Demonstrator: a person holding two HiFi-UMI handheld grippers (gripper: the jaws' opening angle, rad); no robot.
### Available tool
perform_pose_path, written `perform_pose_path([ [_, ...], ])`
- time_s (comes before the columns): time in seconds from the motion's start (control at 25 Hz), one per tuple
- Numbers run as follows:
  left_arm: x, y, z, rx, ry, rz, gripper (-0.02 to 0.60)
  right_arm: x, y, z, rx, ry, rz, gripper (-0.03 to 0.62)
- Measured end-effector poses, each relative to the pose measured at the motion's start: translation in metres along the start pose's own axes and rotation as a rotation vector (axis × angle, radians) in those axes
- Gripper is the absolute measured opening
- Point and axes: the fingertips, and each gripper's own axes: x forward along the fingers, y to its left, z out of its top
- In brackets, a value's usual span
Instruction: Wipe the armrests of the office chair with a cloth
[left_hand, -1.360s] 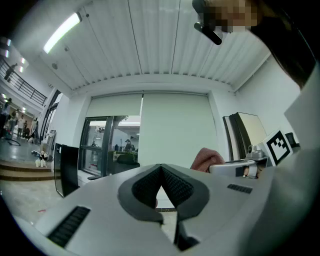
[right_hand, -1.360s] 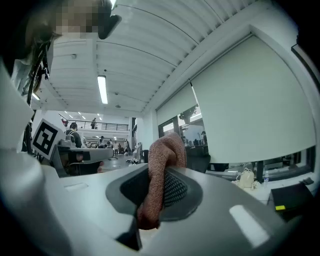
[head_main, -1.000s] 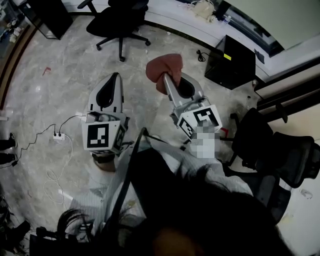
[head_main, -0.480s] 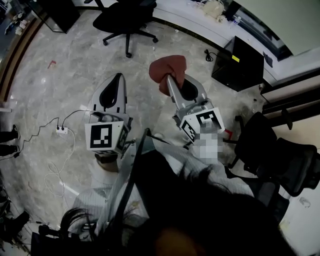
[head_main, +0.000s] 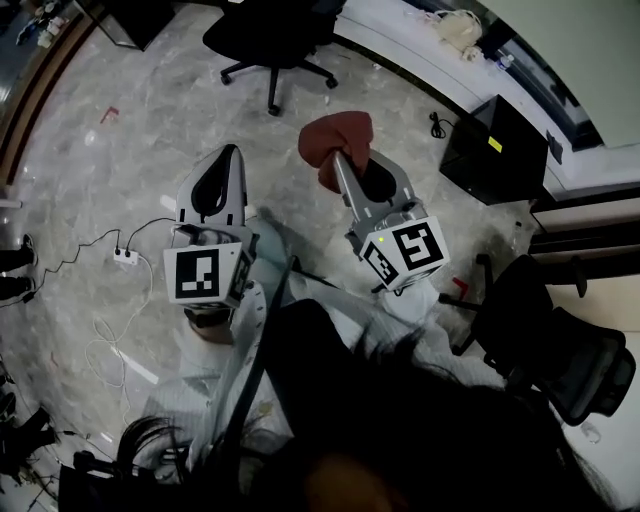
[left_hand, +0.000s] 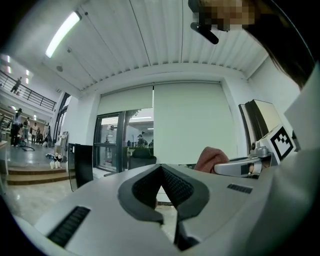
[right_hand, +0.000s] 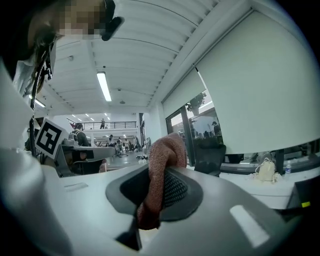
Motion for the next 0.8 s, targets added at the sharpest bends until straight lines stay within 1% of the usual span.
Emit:
perform_pose_path([
  [0.08,0.026,0.041,0.008,0.037,-0.018,-0.002,0.003,0.048,-0.005,0.000,0.003,0.000,-0.005,0.041],
  [0.16,0.051,0.090,0.015,0.061,-0.020,-0.003,0.003,0.101,-0.009,0.005,0.013,-0.003,-0.015,0.040],
  [0.28,0.090,0.157,0.030,0.064,-0.038,-0.010,0.003,0.175,-0.015,0.016,0.011,-0.012,-0.038,0.040],
  [0.36,0.115,0.195,0.037,0.071,-0.042,-0.024,0.003,0.217,-0.021,0.022,0.017,-0.024,-0.072,0.041],
  [0.48,0.159,0.246,0.032,0.065,-0.024,-0.055,0.003,0.279,-0.033,0.021,0.043,-0.029,-0.121,0.041],
  [0.56,0.192,0.275,0.024,0.055,-0.012,-0.067,0.004,0.318,-0.045,0.016,0.049,-0.018,-0.136,0.041],
  [0.68,0.228,0.296,0.014,0.039,-0.003,-0.072,0.003,0.353,-0.065,0.010,0.055,0.002,-0.148,0.041],
  [0.8,0.292,0.326,0.005,0.051,0.007,-0.077,0.003,0.407,-0.108,0.001,0.061,0.017,-0.164,0.040],
])
